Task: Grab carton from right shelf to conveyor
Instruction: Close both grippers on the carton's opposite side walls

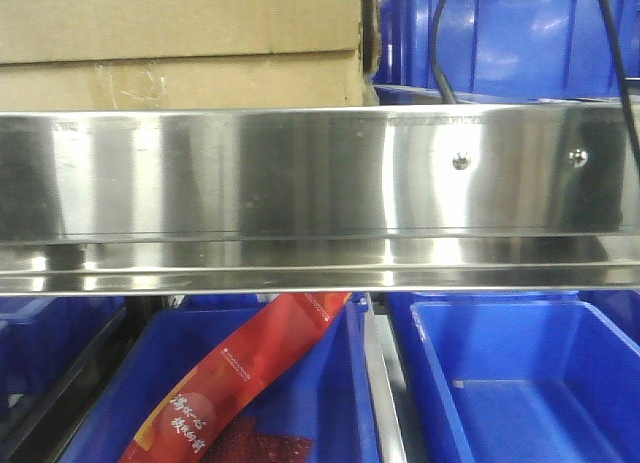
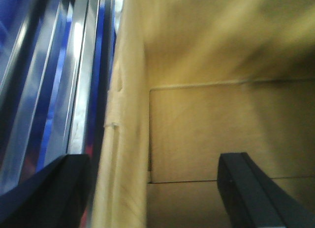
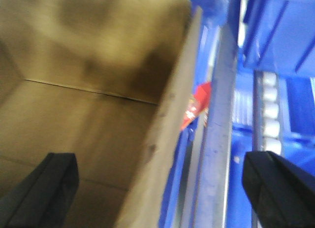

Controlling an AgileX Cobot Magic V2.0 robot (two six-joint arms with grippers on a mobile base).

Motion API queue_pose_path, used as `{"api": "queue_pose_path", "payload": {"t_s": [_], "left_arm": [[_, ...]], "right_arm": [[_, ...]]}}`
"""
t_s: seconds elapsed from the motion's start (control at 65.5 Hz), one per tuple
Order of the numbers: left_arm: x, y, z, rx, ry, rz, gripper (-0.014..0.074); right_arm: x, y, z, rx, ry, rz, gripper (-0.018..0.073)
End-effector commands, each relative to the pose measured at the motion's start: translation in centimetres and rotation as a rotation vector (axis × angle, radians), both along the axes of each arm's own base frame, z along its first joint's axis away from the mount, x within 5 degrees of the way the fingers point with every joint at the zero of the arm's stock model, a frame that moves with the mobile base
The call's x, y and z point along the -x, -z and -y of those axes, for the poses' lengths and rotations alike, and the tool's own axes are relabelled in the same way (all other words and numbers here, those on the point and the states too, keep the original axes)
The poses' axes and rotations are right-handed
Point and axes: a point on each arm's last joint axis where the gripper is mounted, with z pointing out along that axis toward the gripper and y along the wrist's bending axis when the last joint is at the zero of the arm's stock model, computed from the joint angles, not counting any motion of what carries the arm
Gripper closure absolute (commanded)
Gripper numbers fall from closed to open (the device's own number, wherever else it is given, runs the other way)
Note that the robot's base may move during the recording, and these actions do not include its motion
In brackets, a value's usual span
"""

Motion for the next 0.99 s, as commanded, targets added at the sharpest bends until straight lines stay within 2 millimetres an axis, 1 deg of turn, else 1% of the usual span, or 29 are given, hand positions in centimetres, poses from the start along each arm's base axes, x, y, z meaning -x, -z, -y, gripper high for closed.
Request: {"api": "queue_pose_path", "payload": {"t_s": [0.0,0.137,0.183,0.214,0.26,0.29,0.306,0.351,0.367,0.382,0.397,0.412,0.428,0.443,0.489,0.519,0.657,0.764,0.871,0.978], "left_arm": [[-0.2,0.0,-0.6,0.005,-0.018,0.010,0.0162],[-0.4,0.2,-1.3,0.010,-0.036,0.003,0.0164],[-0.4,0.2,-1.4,0.010,-0.039,0.003,0.0174],[-0.4,0.2,-1.5,0.010,-0.040,0.003,0.0196],[-0.5,0.3,-1.5,0.010,-0.040,0.001,0.0256],[-0.5,0.4,-1.5,0.010,-0.040,-0.001,0.0307],[-0.5,0.4,-1.5,0.010,-0.040,-0.001,0.0335],[-0.7,0.6,-1.5,0.010,-0.040,-0.006,0.0451],[-0.7,0.7,-1.5,0.009,-0.040,-0.008,0.0470],[-0.7,0.6,-1.5,0.010,-0.040,-0.008,0.0507],[-0.8,0.7,-1.5,0.009,-0.040,-0.009,0.0565],[-0.8,0.7,-1.5,0.009,-0.040,-0.009,0.0603],[-0.8,0.8,-1.5,0.009,-0.040,-0.012,0.0638],[-0.8,0.9,-1.5,0.009,-0.040,-0.015,0.0634],[-0.8,0.9,-1.5,0.009,-0.040,-0.015,0.0597],[-0.8,0.9,-1.5,0.011,-0.039,-0.015,0.0584],[-0.8,0.9,-1.4,0.021,-0.035,-0.016,0.0599],[-0.4,0.4,-1.1,0.054,-0.021,-0.005,0.0602],[0.8,-1.1,-1.0,0.067,-0.015,0.032,0.0602],[2.7,-3.2,-1.1,0.075,-0.010,0.087,0.0602]], "right_arm": [[-0.6,0.1,0.4,-0.013,0.014,0.007,0.0000],[-1.3,1.2,-0.1,-0.025,0.003,-0.032,0.0003],[-1.6,1.6,-0.3,-0.020,0.003,-0.040,0.0038],[-1.6,1.8,-0.3,-0.019,0.003,-0.042,0.0085],[-1.8,2.0,-0.4,-0.016,0.003,-0.047,0.0170],[-1.9,2.2,-0.5,-0.014,0.003,-0.050,0.0240],[-1.9,2.2,-0.5,-0.014,0.003,-0.050,0.0299],[-1.9,2.2,-0.5,-0.014,0.003,-0.050,0.0426],[-1.9,2.2,-0.5,-0.014,0.003,-0.050,0.0470],[-1.9,2.2,-0.5,-0.014,0.003,-0.050,0.0514],[-1.9,2.2,-0.5,-0.014,0.003,-0.050,0.0558],[-1.9,2.2,-0.5,-0.014,0.003,-0.050,0.0621],[-1.9,2.2,-0.5,-0.014,0.003,-0.050,0.0655],[-1.9,2.2,-0.5,-0.014,0.003,-0.050,0.0662],[-1.9,2.2,-0.5,-0.014,0.003,-0.050,0.0623],[-1.9,2.2,-0.5,-0.012,0.004,-0.049,0.0615],[-1.9,2.2,-0.5,-0.012,0.004,-0.049,0.0627],[-1.5,1.5,-0.2,-0.020,0.004,-0.036,0.0627],[-0.5,-0.2,0.4,-0.042,0.004,0.003,0.0627],[1.1,-2.6,1.4,-0.073,0.004,0.055,0.0627]]}}
